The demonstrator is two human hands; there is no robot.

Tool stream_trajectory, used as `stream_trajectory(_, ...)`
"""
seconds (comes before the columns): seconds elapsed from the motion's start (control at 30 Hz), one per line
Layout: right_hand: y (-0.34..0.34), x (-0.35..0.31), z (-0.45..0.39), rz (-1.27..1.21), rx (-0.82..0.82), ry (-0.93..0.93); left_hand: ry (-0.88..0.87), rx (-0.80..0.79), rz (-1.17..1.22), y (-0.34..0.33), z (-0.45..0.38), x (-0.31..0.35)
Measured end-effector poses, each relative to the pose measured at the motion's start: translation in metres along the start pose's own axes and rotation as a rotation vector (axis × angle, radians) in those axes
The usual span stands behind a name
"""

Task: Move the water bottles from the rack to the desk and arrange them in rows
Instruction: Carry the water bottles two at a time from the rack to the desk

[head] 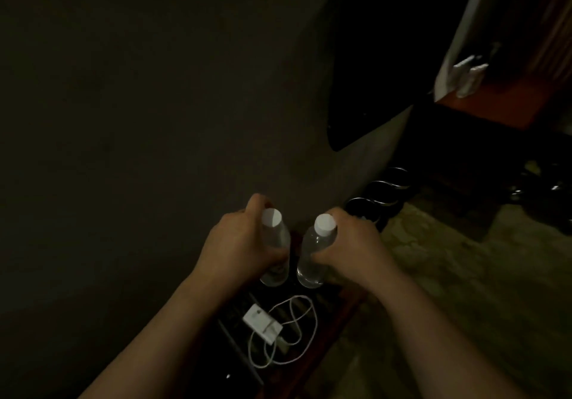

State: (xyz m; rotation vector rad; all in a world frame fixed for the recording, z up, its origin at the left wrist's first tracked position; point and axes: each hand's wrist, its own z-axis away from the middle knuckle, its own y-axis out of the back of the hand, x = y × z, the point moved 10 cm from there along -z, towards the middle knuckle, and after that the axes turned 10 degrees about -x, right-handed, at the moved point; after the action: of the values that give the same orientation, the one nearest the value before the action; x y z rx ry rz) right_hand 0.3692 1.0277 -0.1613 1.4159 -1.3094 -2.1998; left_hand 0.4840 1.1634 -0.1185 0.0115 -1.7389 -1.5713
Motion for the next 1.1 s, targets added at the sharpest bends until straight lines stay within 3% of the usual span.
stream_trajectory(0.33,0.219,0.18,0.037,-0.04,0.214,-0.084,-0.243,-0.041,0.07,-0.082,-0.119,0.244)
stream_trajectory(0.6,0.331,0.298,0.029,-0.076,0.341,-0.181,-0.414,-0.088,0.056,-0.143,-0.217,0.382)
stream_trajectory(1.1,0.561,0.505,-0.126,-0.056,0.392,-0.242,-0.63,-0.254,0.115,-0.256,-0.517,0.595)
